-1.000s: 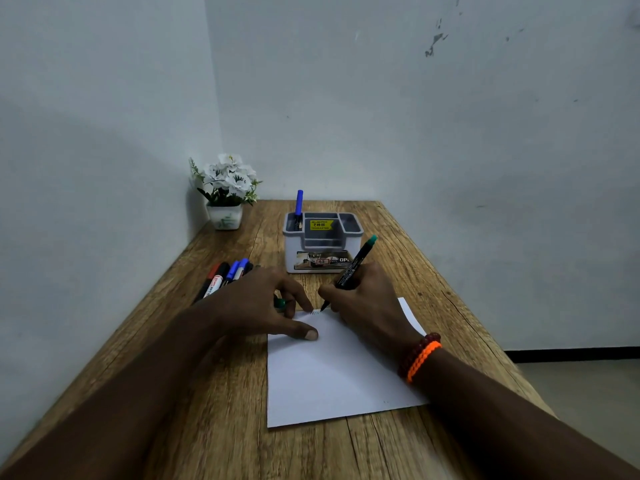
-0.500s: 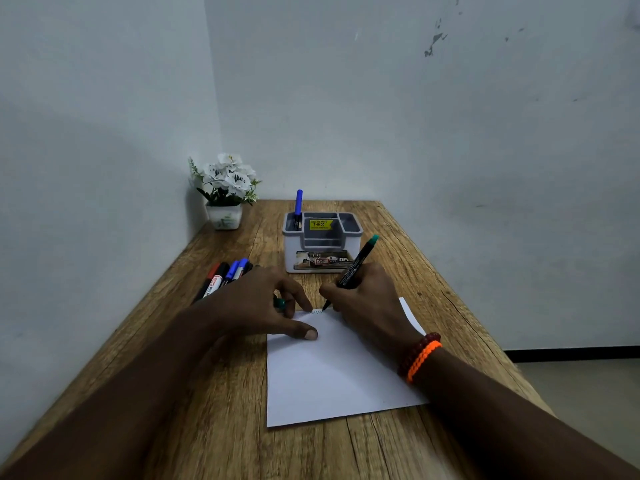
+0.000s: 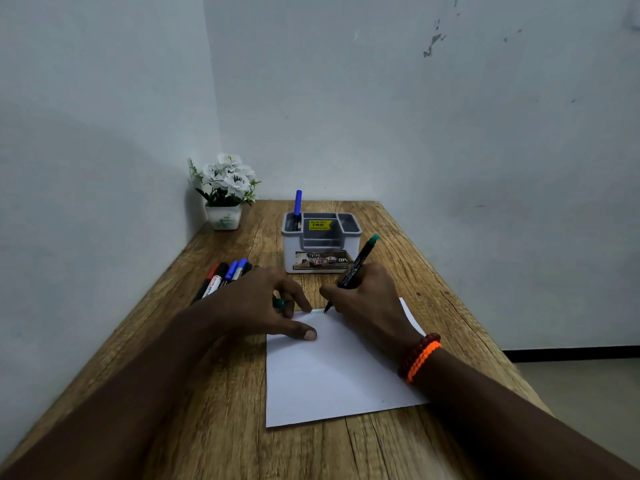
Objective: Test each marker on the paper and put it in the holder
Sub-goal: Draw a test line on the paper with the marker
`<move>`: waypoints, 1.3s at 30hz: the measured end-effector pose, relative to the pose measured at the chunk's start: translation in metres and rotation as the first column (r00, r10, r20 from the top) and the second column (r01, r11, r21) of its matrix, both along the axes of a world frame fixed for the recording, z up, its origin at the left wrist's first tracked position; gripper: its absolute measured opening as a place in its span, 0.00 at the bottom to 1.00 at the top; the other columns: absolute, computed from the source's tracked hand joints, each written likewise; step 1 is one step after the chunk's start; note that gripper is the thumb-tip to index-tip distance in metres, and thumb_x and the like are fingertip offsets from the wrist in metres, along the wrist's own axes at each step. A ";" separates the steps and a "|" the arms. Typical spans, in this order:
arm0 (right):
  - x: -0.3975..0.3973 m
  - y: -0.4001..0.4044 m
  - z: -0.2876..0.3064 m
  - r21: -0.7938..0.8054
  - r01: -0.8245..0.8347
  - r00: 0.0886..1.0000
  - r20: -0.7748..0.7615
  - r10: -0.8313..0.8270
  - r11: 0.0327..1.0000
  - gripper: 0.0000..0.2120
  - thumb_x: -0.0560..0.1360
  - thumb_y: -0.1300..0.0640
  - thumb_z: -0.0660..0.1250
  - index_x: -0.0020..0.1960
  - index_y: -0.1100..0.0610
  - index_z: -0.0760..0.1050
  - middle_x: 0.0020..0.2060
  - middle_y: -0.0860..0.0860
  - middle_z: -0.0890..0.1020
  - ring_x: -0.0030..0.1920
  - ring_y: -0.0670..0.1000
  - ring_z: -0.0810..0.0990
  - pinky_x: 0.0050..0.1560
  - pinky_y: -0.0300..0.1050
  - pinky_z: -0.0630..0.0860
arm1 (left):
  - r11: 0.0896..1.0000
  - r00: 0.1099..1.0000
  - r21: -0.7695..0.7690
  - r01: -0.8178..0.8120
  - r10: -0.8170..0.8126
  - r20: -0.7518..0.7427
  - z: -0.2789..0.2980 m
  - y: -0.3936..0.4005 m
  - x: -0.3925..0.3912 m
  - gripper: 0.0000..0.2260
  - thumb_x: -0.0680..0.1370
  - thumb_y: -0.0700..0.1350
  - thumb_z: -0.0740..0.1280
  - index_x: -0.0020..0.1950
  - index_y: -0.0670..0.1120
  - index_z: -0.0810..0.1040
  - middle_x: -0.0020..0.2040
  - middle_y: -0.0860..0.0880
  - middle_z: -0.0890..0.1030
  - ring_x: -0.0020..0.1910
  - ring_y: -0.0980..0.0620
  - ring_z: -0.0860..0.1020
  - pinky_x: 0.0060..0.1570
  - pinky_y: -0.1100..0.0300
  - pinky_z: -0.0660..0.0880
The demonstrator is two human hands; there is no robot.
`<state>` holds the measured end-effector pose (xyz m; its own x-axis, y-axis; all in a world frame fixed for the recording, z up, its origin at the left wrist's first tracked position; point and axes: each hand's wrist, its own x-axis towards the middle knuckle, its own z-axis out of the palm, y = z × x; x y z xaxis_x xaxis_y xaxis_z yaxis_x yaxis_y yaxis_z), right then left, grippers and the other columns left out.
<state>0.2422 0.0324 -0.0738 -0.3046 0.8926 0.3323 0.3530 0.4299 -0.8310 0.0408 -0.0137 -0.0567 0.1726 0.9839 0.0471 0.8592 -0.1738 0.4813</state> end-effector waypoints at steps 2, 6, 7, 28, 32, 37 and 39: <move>0.000 -0.001 0.001 0.004 -0.002 1.000 0.005 0.002 1.000 0.10 0.74 0.58 0.76 0.36 0.52 0.79 0.33 0.49 0.83 0.32 0.44 0.80 0.31 0.32 0.72 | 1.000 1.000 -0.006 0.000 0.000 0.000 0.001 0.000 0.000 0.20 0.67 0.63 0.78 0.56 0.57 0.84 0.44 0.60 0.81 0.49 0.62 0.79 0.50 0.66 0.76; 0.000 0.000 0.002 0.011 0.034 0.999 0.017 -0.034 0.999 0.08 0.74 0.57 0.76 0.37 0.53 0.81 0.33 0.48 0.84 0.34 0.45 0.83 0.33 0.35 0.75 | 1.000 1.000 -0.004 -0.003 0.003 0.002 -0.001 0.000 -0.001 0.21 0.66 0.64 0.78 0.55 0.58 0.84 0.45 0.60 0.81 0.49 0.61 0.79 0.52 0.64 0.77; 0.000 0.000 0.002 0.007 0.038 0.999 0.018 -0.038 0.999 0.08 0.74 0.57 0.76 0.37 0.52 0.81 0.34 0.48 0.85 0.36 0.46 0.84 0.34 0.36 0.76 | 1.000 1.000 -0.002 -0.004 0.004 0.003 -0.001 0.000 -0.001 0.21 0.66 0.65 0.78 0.55 0.58 0.84 0.45 0.60 0.81 0.49 0.61 0.79 0.51 0.64 0.77; 0.002 0.003 -0.001 0.017 0.045 0.999 0.004 -0.046 0.999 0.06 0.75 0.57 0.76 0.40 0.55 0.81 0.34 0.47 0.83 0.30 0.39 0.80 0.29 0.29 0.72 | 1.000 1.000 0.010 -0.007 0.007 -0.003 0.001 -0.002 0.001 0.21 0.66 0.64 0.78 0.55 0.57 0.85 0.44 0.60 0.82 0.48 0.62 0.80 0.53 0.64 0.78; 0.002 0.005 -0.002 0.017 0.072 0.997 -0.003 -0.072 0.997 0.08 0.74 0.56 0.76 0.38 0.58 0.82 0.33 0.50 0.85 0.31 0.43 0.81 0.30 0.32 0.72 | 1.000 1.000 0.011 -0.007 0.007 -0.012 0.002 -0.002 0.001 0.21 0.66 0.64 0.78 0.56 0.57 0.85 0.45 0.61 0.81 0.49 0.62 0.79 0.54 0.62 0.79; 0.002 0.006 -0.002 0.009 0.067 0.998 0.007 -0.068 0.998 0.07 0.75 0.55 0.76 0.41 0.58 0.83 0.35 0.49 0.84 0.31 0.42 0.81 0.29 0.30 0.72 | 1.000 1.000 -0.001 -0.005 0.005 -0.017 0.002 -0.002 0.001 0.21 0.66 0.65 0.77 0.56 0.58 0.84 0.46 0.61 0.81 0.49 0.62 0.79 0.56 0.60 0.79; 0.003 0.006 -0.002 0.004 0.071 0.997 0.008 -0.071 0.997 0.06 0.75 0.55 0.76 0.42 0.57 0.83 0.35 0.47 0.83 0.32 0.41 0.81 0.29 0.29 0.72 | 1.000 1.000 -0.002 -0.004 0.004 -0.020 0.001 -0.001 0.002 0.21 0.66 0.65 0.77 0.56 0.58 0.84 0.46 0.61 0.81 0.50 0.61 0.79 0.56 0.60 0.79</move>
<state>0.2448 0.0380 -0.0761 -0.2436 0.9107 0.3337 0.3893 0.4070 -0.8263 0.0424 -0.0146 -0.0552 0.1692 0.9847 0.0420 0.8694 -0.1692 0.4642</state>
